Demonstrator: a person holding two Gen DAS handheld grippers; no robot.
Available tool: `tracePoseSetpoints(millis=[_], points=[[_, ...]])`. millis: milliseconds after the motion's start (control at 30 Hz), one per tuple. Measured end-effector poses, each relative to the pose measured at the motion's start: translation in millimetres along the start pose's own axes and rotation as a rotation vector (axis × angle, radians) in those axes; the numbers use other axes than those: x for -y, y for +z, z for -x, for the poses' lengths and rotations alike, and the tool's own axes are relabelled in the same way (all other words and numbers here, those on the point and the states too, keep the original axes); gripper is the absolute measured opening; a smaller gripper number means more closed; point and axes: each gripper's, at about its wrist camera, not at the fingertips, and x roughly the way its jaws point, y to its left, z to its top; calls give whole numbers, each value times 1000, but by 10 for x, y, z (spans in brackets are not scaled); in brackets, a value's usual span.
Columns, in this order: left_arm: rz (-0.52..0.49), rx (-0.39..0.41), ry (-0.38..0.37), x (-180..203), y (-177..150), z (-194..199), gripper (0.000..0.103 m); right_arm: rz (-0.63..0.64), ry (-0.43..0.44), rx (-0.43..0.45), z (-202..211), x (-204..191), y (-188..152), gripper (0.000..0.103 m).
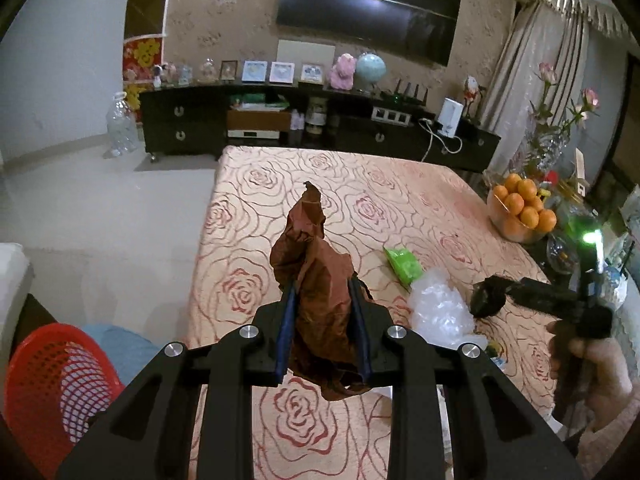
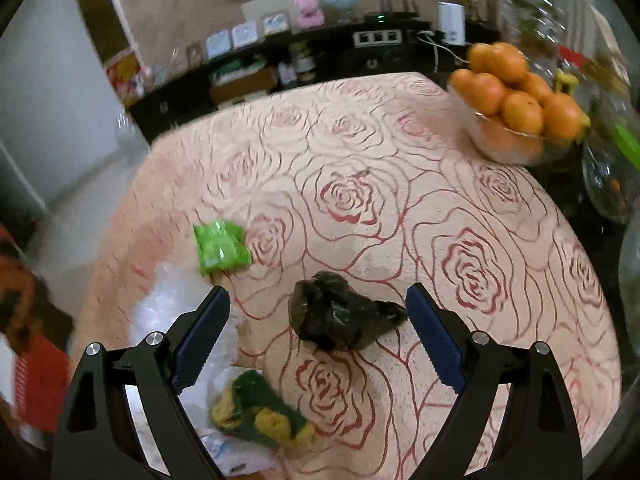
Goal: Collect trash
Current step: 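Grasp the brown paper bag with the left gripper while the right grasps a black plastic bag, then carry both items to the red wastebasket and open both grippers over it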
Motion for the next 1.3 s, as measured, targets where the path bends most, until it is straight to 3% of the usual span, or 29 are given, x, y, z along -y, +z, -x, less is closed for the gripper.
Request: tracePoseSetpoints(millis=[167, 400, 533, 667, 967, 1300], points=[[-10, 21, 36, -52, 7, 86, 24, 20, -52, -56, -253, -4, -35, 84], [-9, 39, 60, -112, 16, 163, 24, -5, -57, -96, -369, 93, -76, 45], [-16, 52, 74, -100, 19, 199, 24, -27, -29, -80, -297, 126, -71, 37], [-26, 69, 83, -83, 24, 267, 24, -53, 6, -36, -106, 101, -43, 36], [-22, 114, 93, -98, 60, 476, 24, 25, 140, 177, 774, -304, 71, 36], [-12, 166, 124, -215, 64, 779, 24, 141, 228, 239, 1178, -767, 17, 36]])
